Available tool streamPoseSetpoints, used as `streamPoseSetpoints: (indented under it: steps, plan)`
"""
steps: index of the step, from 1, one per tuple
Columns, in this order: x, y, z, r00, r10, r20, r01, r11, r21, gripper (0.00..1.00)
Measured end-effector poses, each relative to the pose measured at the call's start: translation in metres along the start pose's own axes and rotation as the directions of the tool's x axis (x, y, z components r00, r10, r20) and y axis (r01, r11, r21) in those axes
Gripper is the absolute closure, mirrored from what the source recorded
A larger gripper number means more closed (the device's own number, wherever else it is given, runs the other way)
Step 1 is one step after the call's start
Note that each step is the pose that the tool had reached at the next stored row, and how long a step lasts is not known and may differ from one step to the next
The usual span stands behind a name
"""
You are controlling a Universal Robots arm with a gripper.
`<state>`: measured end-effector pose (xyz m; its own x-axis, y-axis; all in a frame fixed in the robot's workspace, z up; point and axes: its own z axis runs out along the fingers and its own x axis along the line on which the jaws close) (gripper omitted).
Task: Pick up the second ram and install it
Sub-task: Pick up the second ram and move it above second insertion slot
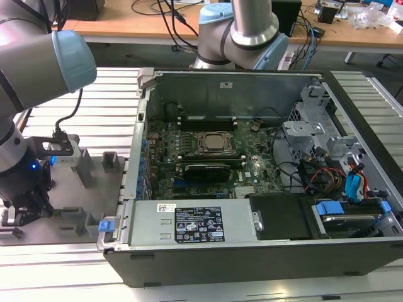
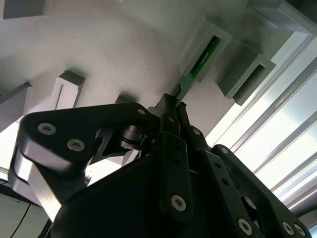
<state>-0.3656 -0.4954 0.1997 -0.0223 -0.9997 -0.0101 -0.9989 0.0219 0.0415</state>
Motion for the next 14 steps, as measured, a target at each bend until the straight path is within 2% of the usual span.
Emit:
streamPoseSetpoints:
  steps: [5,14]
  plan:
    - [0.0,0.0004,-0.008,1.0,0.0,-0.0004,0.0,1.0,-0.0005,0.86]
    - [-0.0001,0.0007,-0.0155,1.0,0.0,-0.0003,0.0,1.0,-0.0003,0.86]
